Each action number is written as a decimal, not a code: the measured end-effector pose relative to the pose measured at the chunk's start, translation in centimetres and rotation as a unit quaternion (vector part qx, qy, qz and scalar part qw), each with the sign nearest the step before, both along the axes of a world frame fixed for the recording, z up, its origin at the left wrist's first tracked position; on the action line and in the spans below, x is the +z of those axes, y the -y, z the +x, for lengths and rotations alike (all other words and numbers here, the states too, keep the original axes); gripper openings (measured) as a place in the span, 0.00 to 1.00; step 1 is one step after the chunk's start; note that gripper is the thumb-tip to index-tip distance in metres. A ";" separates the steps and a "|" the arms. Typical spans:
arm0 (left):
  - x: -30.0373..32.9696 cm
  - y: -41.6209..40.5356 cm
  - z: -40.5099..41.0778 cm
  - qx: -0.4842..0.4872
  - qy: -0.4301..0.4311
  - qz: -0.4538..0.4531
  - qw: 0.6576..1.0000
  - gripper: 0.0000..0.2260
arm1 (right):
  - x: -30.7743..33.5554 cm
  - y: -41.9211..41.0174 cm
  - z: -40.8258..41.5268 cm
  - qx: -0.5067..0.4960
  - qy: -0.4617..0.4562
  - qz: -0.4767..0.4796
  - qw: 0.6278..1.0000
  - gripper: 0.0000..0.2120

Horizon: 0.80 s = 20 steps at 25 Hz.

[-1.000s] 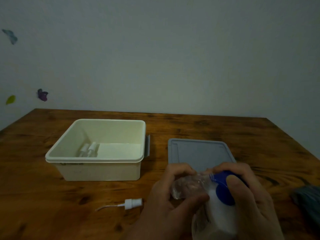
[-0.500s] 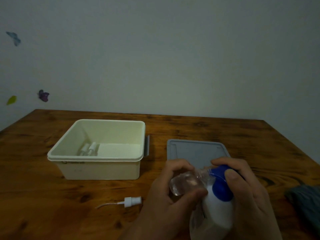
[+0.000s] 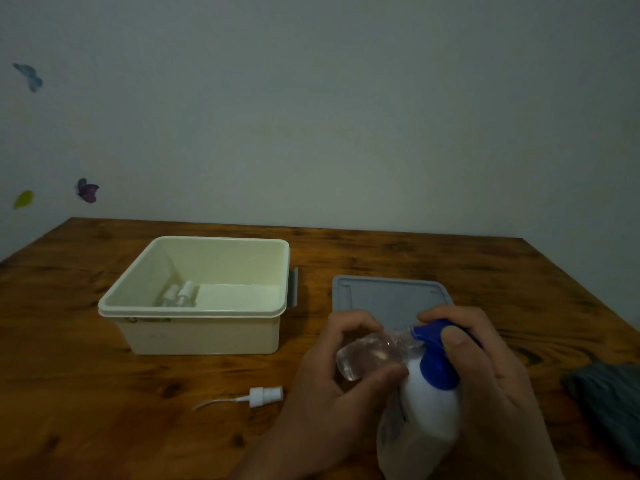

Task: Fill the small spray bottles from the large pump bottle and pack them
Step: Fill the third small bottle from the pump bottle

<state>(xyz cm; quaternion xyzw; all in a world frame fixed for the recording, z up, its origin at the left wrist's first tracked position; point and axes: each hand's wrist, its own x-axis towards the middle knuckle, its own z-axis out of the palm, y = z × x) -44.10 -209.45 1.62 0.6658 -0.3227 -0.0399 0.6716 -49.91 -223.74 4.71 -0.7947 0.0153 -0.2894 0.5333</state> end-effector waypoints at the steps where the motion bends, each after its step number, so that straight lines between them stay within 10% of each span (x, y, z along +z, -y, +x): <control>1: 0.0 0.0 -0.1 -0.001 0.004 -0.001 1.000 0.18 | -0.1 -0.1 0.0 -0.001 0.002 0.000 1.000 0.14; 20: -0.2 0.1 0.0 0.005 0.003 -0.002 1.000 0.20 | -0.4 -0.1 0.0 -0.001 0.015 0.014 1.000 0.14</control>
